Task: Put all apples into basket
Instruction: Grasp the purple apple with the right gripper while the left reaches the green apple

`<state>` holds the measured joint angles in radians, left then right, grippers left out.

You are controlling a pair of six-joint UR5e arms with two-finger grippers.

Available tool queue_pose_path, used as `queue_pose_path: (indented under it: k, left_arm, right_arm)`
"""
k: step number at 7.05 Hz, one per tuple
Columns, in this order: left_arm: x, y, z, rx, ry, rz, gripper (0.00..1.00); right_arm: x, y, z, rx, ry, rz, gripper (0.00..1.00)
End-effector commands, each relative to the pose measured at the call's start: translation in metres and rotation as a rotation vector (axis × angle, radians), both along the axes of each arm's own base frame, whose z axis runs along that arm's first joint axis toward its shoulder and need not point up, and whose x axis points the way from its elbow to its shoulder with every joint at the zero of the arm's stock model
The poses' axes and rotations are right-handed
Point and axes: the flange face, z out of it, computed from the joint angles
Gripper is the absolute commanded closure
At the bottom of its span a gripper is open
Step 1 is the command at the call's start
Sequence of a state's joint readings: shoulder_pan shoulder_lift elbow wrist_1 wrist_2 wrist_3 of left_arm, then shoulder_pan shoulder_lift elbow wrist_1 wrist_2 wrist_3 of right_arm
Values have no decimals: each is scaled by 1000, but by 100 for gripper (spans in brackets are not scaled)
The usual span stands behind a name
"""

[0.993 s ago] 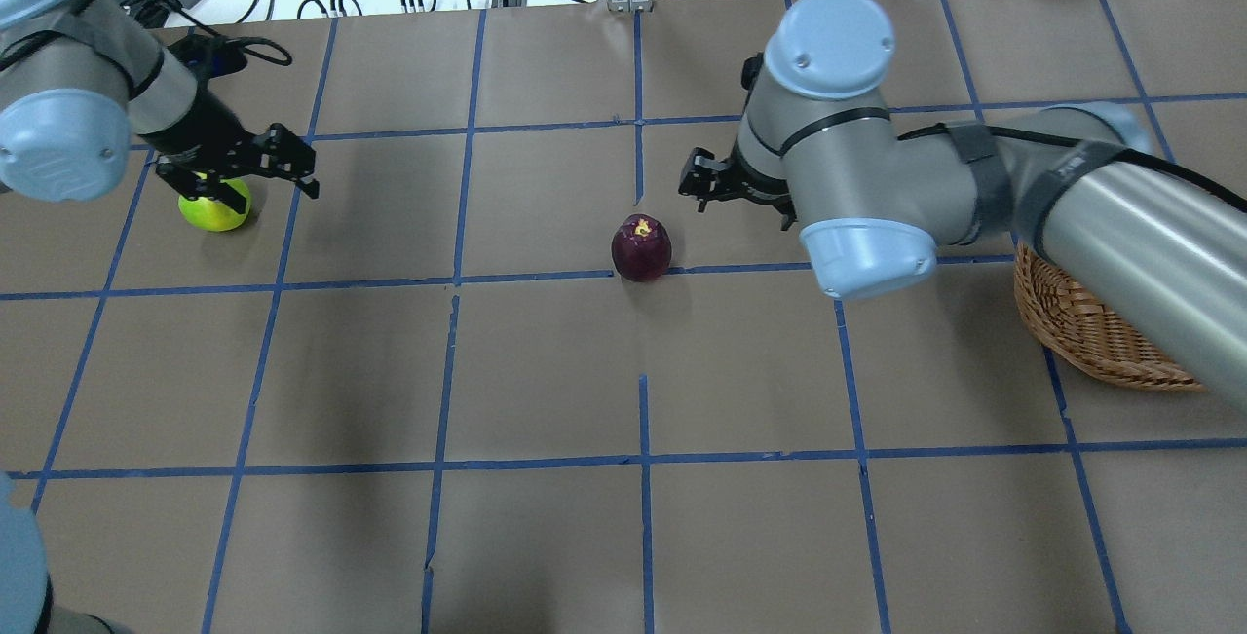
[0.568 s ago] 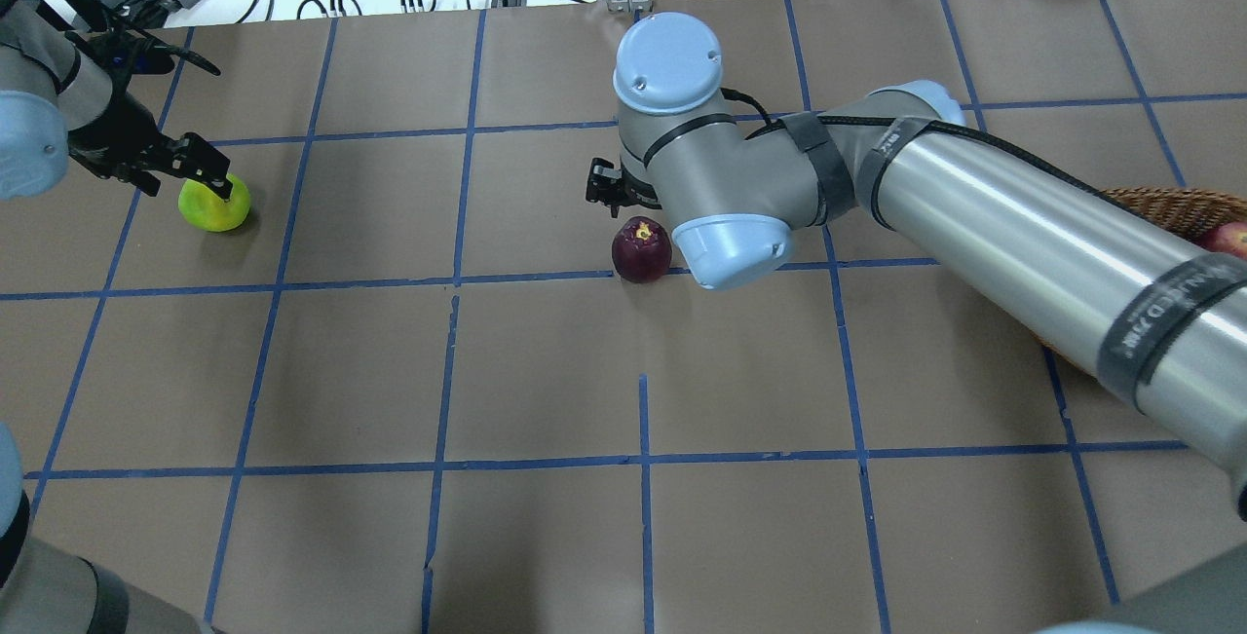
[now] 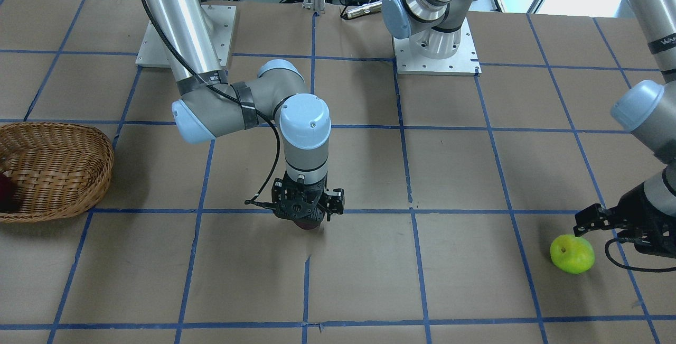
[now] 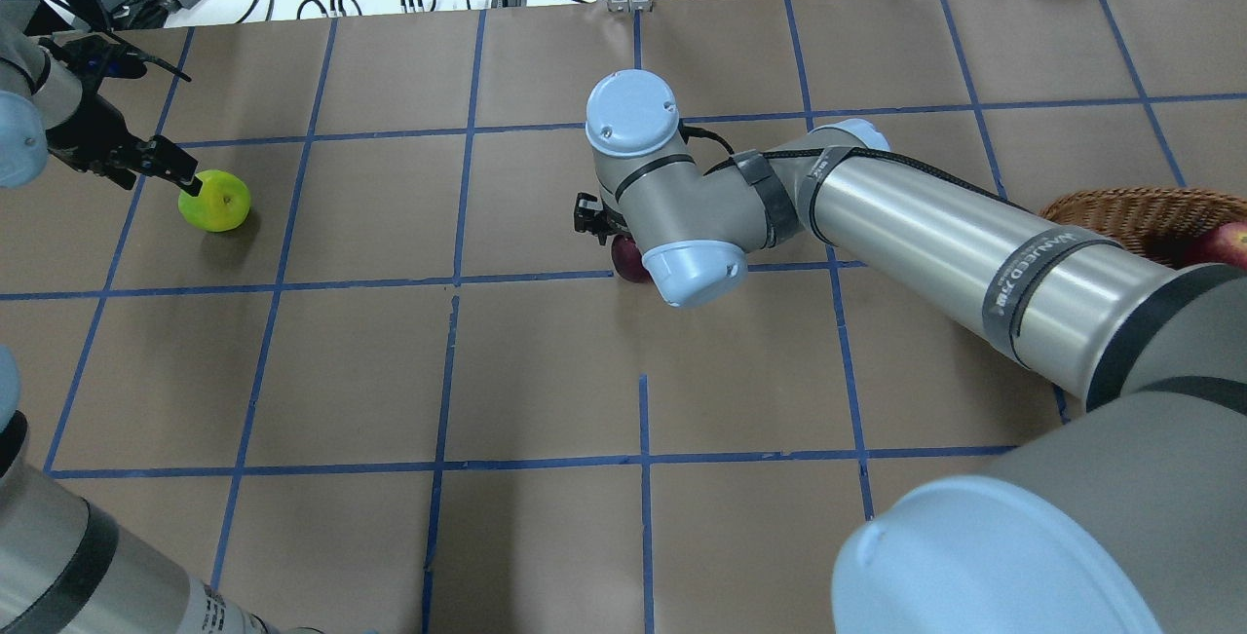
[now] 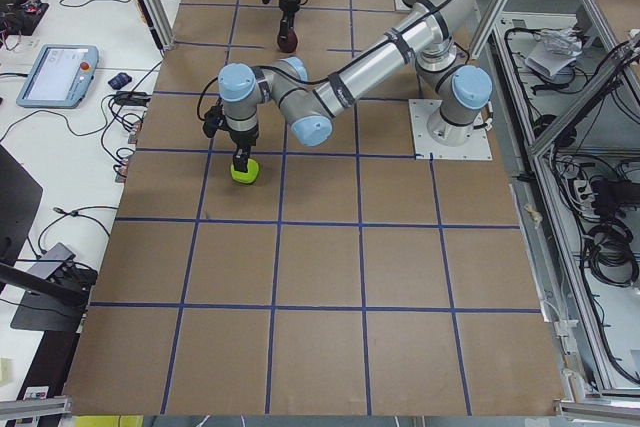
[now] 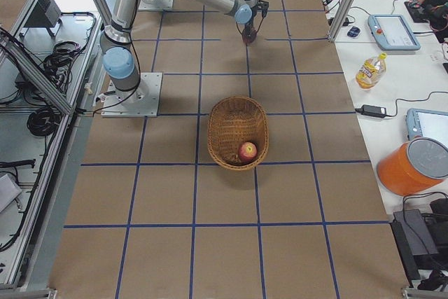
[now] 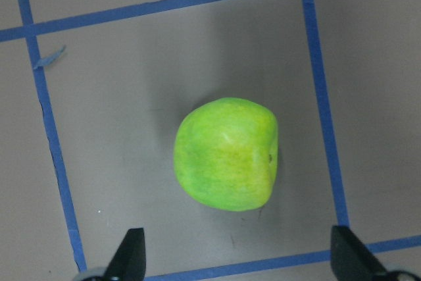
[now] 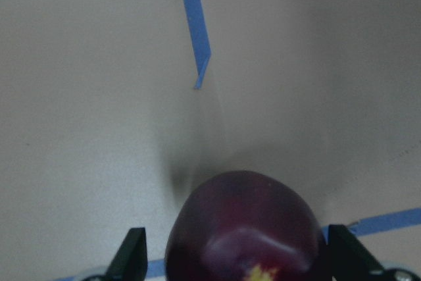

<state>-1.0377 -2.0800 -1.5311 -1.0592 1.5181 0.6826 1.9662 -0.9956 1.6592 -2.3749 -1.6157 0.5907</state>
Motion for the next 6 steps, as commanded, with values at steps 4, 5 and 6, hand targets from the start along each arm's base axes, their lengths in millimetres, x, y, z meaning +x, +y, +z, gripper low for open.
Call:
queue_pose_path:
  k: [4,5,6]
  left_arm:
    - [8,-13,-52,30,76,25,0]
    - [6,-12,-60,27,107,20,6]
    - [4,-14,-60,14,133,23,12]
  right_arm:
    - [-98,-26,73,34,33,87,46]
    - [-179,-34,109,63,52,109,45]
    - [-256,-33,131,90,79,182,45]
